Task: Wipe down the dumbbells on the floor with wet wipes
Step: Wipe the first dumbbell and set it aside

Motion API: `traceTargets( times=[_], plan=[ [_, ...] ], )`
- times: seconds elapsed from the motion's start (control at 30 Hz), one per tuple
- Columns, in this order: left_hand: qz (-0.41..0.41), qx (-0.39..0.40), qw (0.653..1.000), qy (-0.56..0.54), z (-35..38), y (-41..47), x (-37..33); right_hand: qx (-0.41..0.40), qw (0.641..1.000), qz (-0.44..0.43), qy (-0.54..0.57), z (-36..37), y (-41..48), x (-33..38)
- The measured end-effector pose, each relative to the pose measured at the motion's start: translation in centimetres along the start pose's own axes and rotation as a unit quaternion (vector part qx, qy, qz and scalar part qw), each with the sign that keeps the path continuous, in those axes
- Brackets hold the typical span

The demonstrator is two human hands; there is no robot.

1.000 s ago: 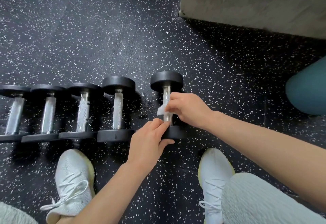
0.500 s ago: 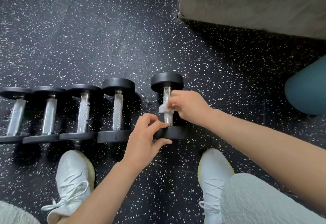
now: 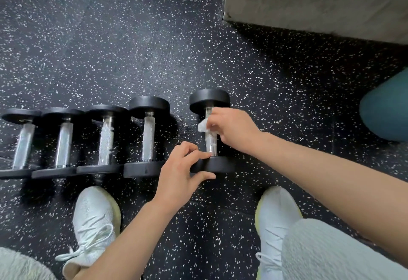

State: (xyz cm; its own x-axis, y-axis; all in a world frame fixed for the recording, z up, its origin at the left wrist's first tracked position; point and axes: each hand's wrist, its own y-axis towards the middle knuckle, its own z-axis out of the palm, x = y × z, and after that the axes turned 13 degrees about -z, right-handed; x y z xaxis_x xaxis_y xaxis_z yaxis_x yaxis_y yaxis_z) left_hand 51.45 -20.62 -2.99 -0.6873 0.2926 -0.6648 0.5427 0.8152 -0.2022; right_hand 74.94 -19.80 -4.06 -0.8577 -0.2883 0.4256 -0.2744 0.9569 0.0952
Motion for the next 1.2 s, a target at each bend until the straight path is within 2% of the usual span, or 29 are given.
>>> traceTargets(
  times=[0.13,0.33,0.6,0.8,0.9,1.07,1.2],
  plan=[
    [0.005,0.006,1.0,-0.009,0.0,0.0,0.0,-0.008,1.0,0.019,-0.011,0.1,0.4,0.0],
    [0.01,-0.01,1.0,-0.011,0.7,-0.2,-0.2,0.059,0.994,-0.09,-0.001,0.5,-3.6,1.8],
    [0.016,-0.027,0.999,0.005,1.5,0.0,-1.0,-0.041,0.997,0.035,-0.049,0.0,0.3,-1.3],
    [0.025,-0.05,0.998,0.008,2.2,-0.3,-1.1,0.034,0.997,-0.064,-0.013,0.0,-3.8,0.4],
    [0.02,-0.062,0.998,0.01,2.5,-0.5,-1.4,0.022,0.999,-0.034,-0.034,-0.2,-2.6,-0.4],
    [0.003,-0.053,0.999,0.011,2.4,-0.7,-1.8,-0.059,0.995,0.049,-0.057,-0.8,-0.5,-1.8],
    [-0.018,-0.049,0.999,-0.002,2.6,-1.3,-1.4,-0.045,0.998,0.009,-0.032,0.0,-3.4,-0.3]
  ],
)
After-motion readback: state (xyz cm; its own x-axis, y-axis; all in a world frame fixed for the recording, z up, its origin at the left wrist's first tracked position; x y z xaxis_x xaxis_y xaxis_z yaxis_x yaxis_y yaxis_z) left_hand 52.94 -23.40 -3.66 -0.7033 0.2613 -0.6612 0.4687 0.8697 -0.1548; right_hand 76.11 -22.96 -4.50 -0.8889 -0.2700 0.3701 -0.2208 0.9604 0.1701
